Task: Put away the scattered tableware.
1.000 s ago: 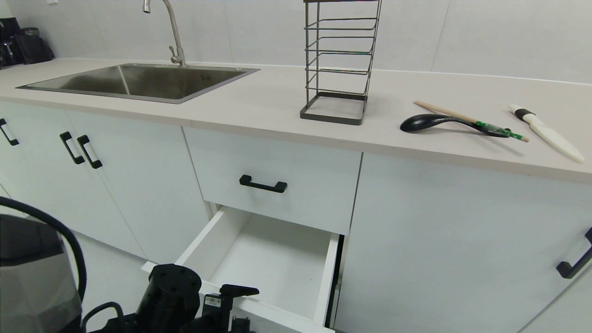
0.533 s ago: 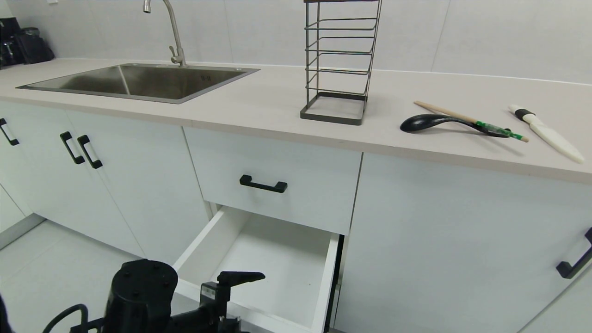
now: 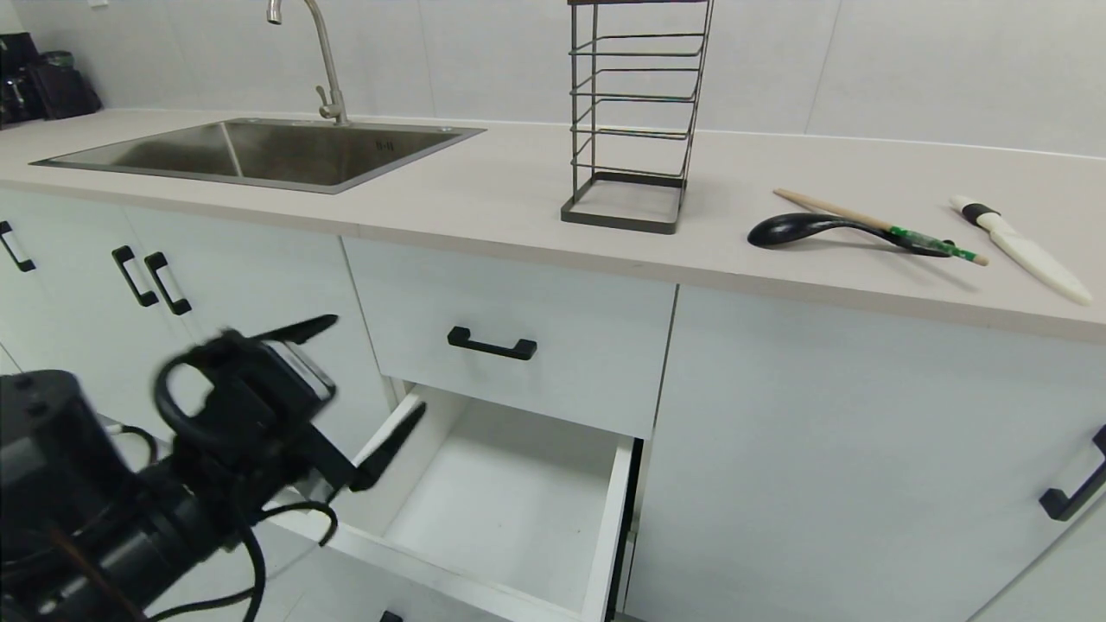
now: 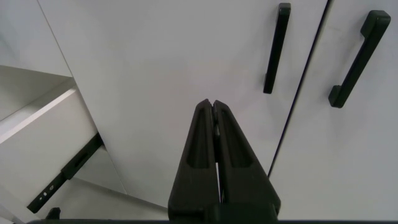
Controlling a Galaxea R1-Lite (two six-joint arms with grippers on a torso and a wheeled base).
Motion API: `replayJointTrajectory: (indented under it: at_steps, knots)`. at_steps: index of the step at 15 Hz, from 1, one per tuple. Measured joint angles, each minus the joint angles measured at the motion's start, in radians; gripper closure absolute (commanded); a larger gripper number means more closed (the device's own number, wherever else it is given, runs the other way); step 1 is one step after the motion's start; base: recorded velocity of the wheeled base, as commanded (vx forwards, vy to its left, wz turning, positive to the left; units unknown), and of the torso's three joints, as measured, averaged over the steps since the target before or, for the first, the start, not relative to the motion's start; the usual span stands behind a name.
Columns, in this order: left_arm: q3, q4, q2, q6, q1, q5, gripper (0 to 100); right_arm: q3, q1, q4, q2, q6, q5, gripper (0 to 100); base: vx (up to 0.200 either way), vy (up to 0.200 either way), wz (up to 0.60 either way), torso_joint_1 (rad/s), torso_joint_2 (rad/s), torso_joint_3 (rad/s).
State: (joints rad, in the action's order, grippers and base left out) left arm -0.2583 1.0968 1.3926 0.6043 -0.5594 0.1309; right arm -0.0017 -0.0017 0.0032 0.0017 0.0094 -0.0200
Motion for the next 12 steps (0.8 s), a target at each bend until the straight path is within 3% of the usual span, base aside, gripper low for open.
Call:
replayJointTrajectory:
  at_steps: [2,4,6,8,9,10,12]
  knots:
    - [-0.018,-0.093,-0.064,-0.202,0.083,0.054,0,0.000,0.000,0.000,0.000,0.000,0.000,100,0.000,0.000,0.00,0.000,0.00,0.000]
    - [-0.050,-0.208,-0.105,-0.311,0.191,0.030,0,0.000,0.000,0.000,0.000,0.000,0.000,100,0.000,0.000,0.00,0.000,0.00,0.000]
    - [-0.047,-0.262,-0.160,-0.407,0.303,-0.061,0,0.000,0.000,0.000,0.000,0.000,0.000,100,0.000,0.000,0.00,0.000,0.00,0.000]
    - [0.018,-0.288,-0.244,-0.522,0.401,-0.127,0,0.000,0.000,0.000,0.000,0.000,0.000,100,0.000,0.000,0.00,0.000,0.00,0.000]
    - [0.057,-0.296,-0.290,-0.552,0.438,-0.145,0,0.000,0.000,0.000,0.000,0.000,0.000,100,0.000,0.000,0.00,0.000,0.00,0.000]
    - [0.088,-0.297,-0.333,-0.559,0.457,-0.152,0,0.000,0.000,0.000,0.000,0.000,0.000,100,0.000,0.000,0.00,0.000,0.00,0.000]
    - [0.156,-0.311,-0.464,-0.541,0.476,-0.173,0,0.000,0.000,0.000,0.000,0.000,0.000,100,0.000,0.000,0.00,0.000,0.00,0.000]
